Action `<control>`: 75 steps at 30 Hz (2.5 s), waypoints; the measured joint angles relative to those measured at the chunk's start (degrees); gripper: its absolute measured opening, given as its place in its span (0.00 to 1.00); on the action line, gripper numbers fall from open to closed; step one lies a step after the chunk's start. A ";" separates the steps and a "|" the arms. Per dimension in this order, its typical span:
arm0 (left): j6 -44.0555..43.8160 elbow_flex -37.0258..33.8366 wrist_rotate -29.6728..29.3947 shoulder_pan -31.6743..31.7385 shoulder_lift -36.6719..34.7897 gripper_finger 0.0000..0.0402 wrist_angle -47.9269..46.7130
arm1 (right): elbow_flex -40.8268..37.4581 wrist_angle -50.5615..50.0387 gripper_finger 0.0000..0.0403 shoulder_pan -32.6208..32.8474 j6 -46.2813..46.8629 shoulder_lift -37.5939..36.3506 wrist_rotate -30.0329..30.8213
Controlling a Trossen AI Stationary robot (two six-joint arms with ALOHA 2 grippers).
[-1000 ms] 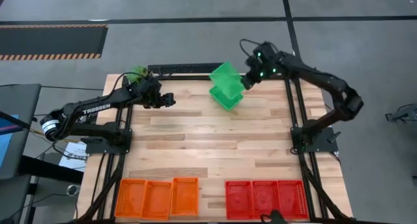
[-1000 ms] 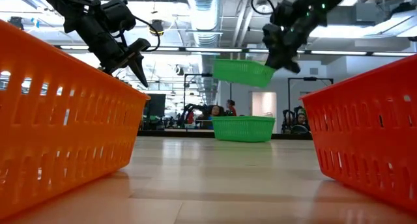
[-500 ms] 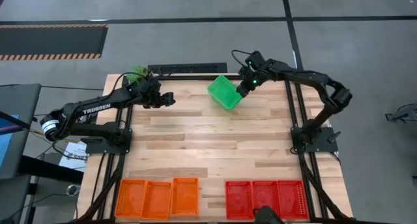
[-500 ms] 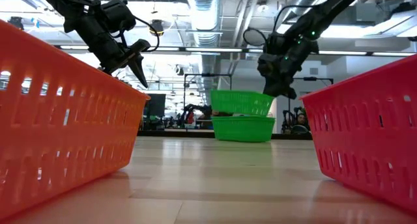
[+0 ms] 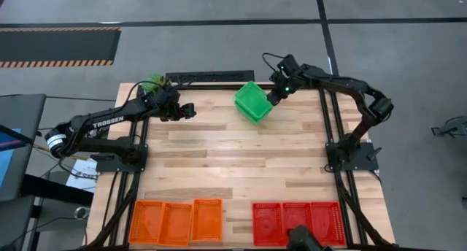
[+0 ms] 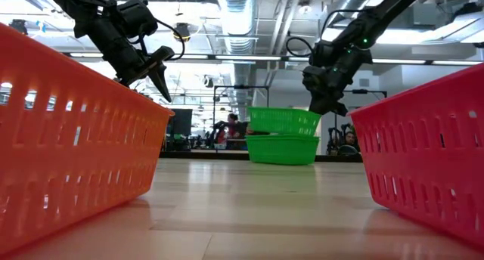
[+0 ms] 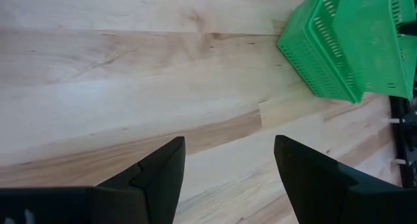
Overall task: Stack baskets by color
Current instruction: Stack the left green bin on the green bins, then adjust the stacked green bins
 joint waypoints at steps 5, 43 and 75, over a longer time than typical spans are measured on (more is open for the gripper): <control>0.00 0.00 -0.21 -0.02 0.00 0.56 -0.04 | 0.00 -0.50 0.05 -0.89 -0.22 0.34 0.00; -0.39 0.00 -0.37 -0.01 0.00 0.56 -0.07 | -0.05 -2.89 0.10 1.91 -3.04 0.37 5.98; -0.37 0.00 -0.35 -0.02 0.00 0.56 -0.24 | 3.34 -21.46 0.25 2.87 -0.24 -1.86 26.95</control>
